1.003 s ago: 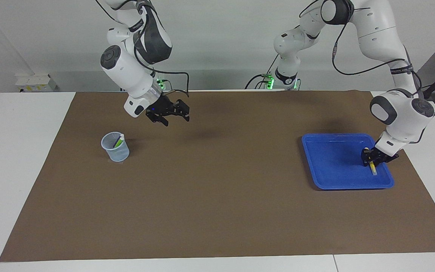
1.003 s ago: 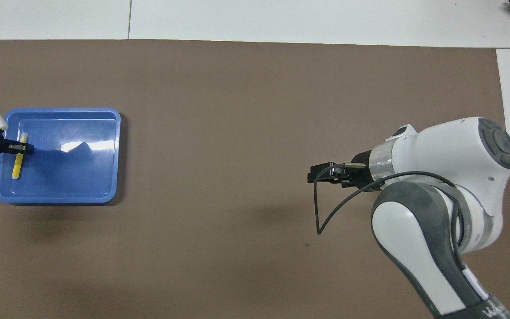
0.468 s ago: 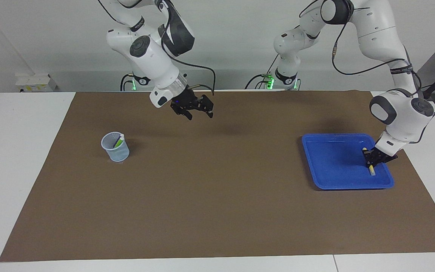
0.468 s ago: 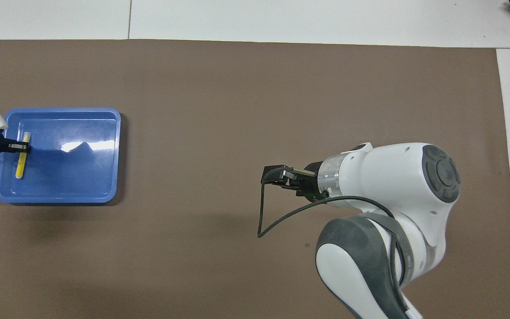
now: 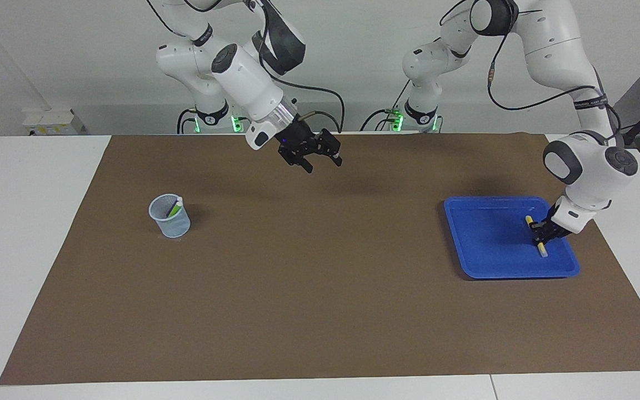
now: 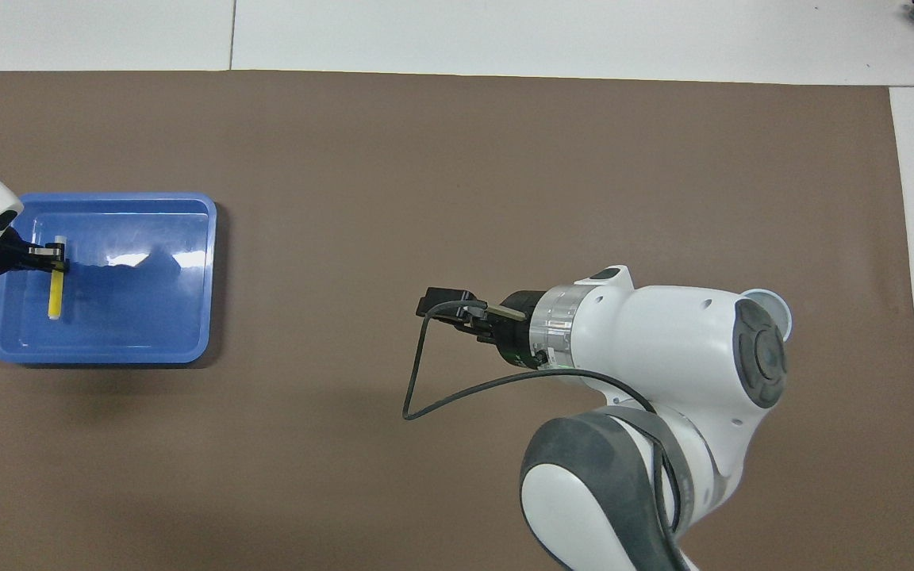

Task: Transfer and insert pens with both arms
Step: 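Withdraw the right gripper from the cup while the left gripper grasps the yellow pen, then lift the yellow pen with the left gripper while the right gripper approaches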

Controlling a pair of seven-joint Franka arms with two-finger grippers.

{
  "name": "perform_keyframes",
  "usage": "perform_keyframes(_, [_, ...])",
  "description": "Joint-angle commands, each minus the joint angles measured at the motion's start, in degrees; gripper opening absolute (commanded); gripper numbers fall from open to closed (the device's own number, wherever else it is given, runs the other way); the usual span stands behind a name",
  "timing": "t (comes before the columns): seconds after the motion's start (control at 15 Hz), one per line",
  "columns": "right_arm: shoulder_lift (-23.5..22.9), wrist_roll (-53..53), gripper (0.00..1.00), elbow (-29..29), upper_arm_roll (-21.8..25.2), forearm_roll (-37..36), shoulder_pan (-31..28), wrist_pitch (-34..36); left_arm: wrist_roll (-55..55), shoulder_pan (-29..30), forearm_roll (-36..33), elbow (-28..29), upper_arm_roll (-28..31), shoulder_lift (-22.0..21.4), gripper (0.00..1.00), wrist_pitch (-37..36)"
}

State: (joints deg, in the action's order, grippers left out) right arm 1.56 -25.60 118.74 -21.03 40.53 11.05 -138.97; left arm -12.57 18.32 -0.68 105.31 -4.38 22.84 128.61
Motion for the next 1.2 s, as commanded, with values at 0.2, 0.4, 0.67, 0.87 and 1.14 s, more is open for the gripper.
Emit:
perform_keyframes(0.2, [-0.51, 0.11, 1.00, 0.17, -0.06, 1.92, 2.65, -5.51, 17.63, -3.02, 9.01, -3.27, 0.07, -5.60, 0.00, -12.40])
perform_keyframes(0.4, [-0.59, 0.20, 0.91, 0.17, -0.06, 2.00, 3.97, -7.27, 28.88, -4.34, 14.90, -3.18, 0.07, -9.56, 0.00, -17.23])
perform_keyframes(0.67, [-0.77, 0.11, 0.78, 0.17, -0.06, 2.00, 4.94, -8.42, 45.92, -5.75, 22.37, -2.57, 0.07, -13.69, 0.00, -21.99])
perform_keyframes(0.87, [-1.03, -0.15, 0.79, 0.17, -0.06, 2.00, 5.91, -8.94, 59.45, -8.20, 26.16, -1.95, 0.07, -16.07, 0.00, -23.49])
perform_keyframes(1.14, [-1.56, -0.59, 0.79, -1.23, -0.15, 8.04, 8.71, -10.79, 73.54, -11.98, 29.76, -0.11, 0.07, -18.70, 0.00, -23.40])
